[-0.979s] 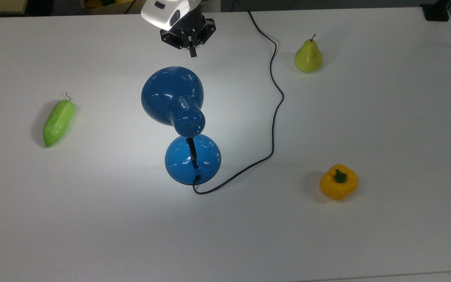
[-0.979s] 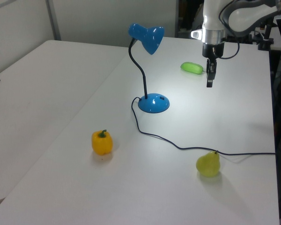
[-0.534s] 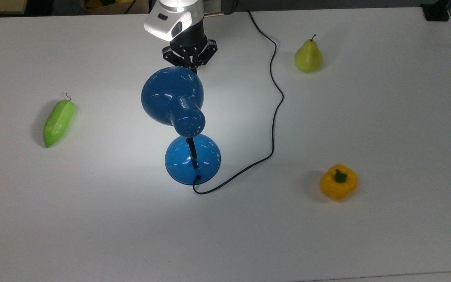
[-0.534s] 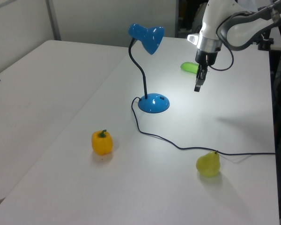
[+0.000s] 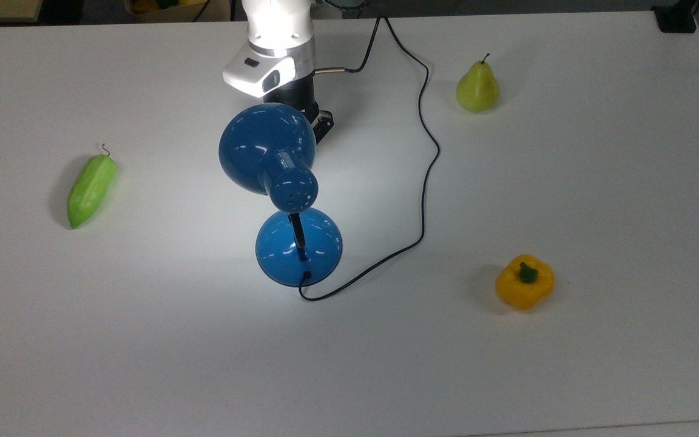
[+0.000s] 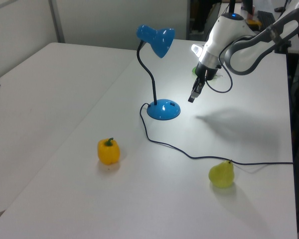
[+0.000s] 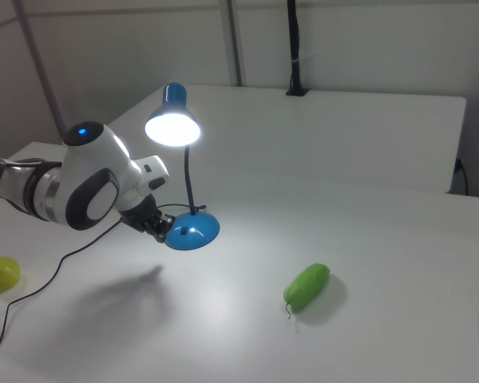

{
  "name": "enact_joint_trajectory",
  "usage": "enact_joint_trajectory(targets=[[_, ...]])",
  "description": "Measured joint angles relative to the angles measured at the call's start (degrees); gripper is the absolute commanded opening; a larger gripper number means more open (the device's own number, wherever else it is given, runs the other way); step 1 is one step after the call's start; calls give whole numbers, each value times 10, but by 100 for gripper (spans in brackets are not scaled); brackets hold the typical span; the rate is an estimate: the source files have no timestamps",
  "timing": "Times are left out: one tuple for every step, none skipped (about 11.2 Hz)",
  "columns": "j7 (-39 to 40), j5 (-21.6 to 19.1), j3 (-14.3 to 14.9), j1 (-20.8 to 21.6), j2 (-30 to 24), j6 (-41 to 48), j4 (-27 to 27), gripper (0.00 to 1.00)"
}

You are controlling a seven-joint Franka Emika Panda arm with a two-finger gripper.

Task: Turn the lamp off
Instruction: 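Bring the gripper down onto the switch on the blue lamp base, then press the switch on the lamp base with the gripper fingers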

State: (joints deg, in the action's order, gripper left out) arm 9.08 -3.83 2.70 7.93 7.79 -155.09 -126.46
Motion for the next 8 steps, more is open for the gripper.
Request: enact_joint_trajectory(targets=[[-2, 0, 0, -1, 13, -17, 3, 0], [-2, 0, 0, -2, 27, -25, 14, 0], [-3, 0, 0, -3, 43, -28, 32, 0], [-3, 0, 1, -4, 58, -28, 49, 0], [-3, 0, 1, -4, 68, -29, 61, 0], [-3, 0, 1, -4, 77, -42, 67, 0], [-3, 0, 1, -4, 85, -58, 68, 0], [-3, 0, 1, -4, 92, -69, 69, 0]])
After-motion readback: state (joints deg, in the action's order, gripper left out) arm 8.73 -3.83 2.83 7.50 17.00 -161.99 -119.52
